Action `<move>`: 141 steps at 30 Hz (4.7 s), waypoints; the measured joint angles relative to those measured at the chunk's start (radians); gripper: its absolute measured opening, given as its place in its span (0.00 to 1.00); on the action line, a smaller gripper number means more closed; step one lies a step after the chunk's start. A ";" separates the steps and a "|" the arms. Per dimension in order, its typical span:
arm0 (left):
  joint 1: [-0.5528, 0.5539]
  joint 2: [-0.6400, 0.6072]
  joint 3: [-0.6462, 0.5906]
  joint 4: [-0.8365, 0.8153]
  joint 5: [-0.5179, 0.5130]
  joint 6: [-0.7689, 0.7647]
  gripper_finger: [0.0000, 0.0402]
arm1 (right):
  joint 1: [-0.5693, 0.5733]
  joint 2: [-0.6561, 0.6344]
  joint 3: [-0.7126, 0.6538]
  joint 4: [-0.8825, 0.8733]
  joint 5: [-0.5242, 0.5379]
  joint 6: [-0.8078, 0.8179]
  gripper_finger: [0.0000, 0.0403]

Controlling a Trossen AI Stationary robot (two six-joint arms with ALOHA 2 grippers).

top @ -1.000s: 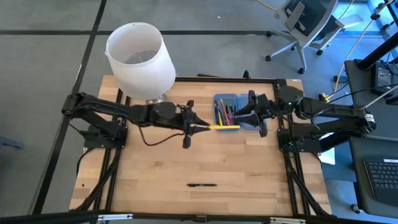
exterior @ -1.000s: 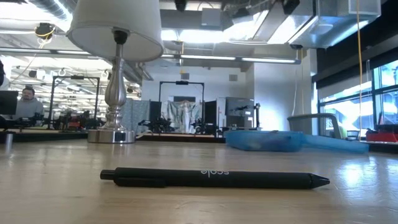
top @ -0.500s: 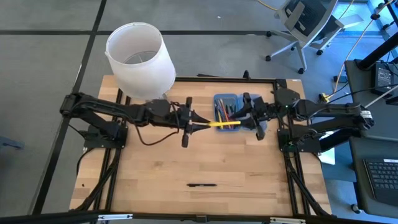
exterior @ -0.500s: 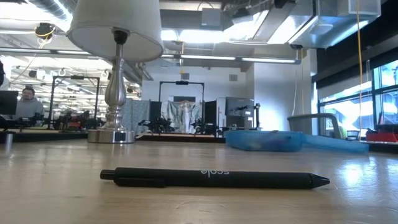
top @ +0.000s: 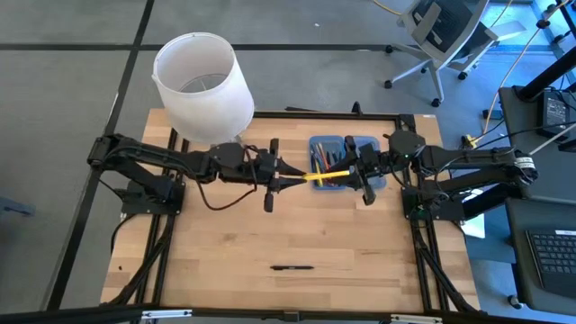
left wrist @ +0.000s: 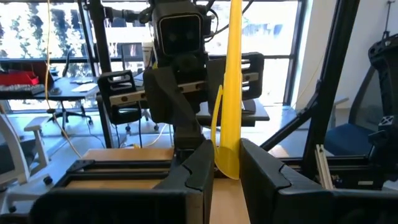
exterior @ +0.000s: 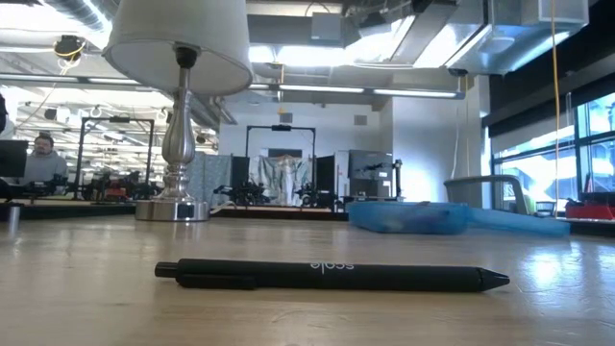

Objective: Pick & place school supplies into a supply box
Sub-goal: Put the yellow pen into the blue supply box

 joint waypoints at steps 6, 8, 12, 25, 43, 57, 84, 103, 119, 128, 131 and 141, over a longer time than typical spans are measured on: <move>0.000 0.000 0.000 0.001 0.000 0.000 0.13 | 0.000 0.001 0.000 0.008 0.000 -0.006 0.29; 0.000 0.000 0.000 0.001 0.000 0.000 0.13 | 0.000 0.006 0.000 0.025 0.000 -0.005 0.29; 0.000 0.000 0.000 0.006 0.000 0.000 0.13 | 0.000 0.016 0.000 0.047 -0.013 -0.008 0.29; 0.000 0.000 0.000 0.012 0.000 0.007 0.13 | 0.000 0.035 0.000 0.058 -0.027 0.043 0.59; 0.000 0.000 0.000 0.012 -0.013 0.008 0.13 | 0.098 0.035 0.000 0.317 0.147 -0.119 0.54; 0.000 0.000 0.000 0.012 -0.035 0.015 0.14 | 0.098 0.035 0.000 0.315 0.150 -0.116 0.19; -0.005 0.003 0.000 -0.462 -0.083 -0.026 0.28 | 0.067 0.034 0.000 -0.034 0.390 0.021 0.14; -0.138 0.307 -0.001 -0.447 0.156 -0.234 0.28 | -0.161 0.060 0.000 -0.565 0.513 0.276 0.14; -0.237 0.329 0.000 -0.461 0.137 -0.281 0.28 | -0.270 0.357 0.000 -0.599 0.305 0.307 0.15; -0.272 0.339 0.000 -0.480 0.023 -0.307 0.28 | -0.310 0.448 0.000 -0.597 0.303 0.304 0.15; -0.283 0.370 0.000 -0.480 0.024 -0.318 0.28 | -0.315 0.463 0.000 -0.594 0.303 0.304 0.15; -0.357 0.477 0.000 -0.422 0.050 -0.326 0.33 | -0.315 0.467 0.000 -0.591 0.306 0.304 0.15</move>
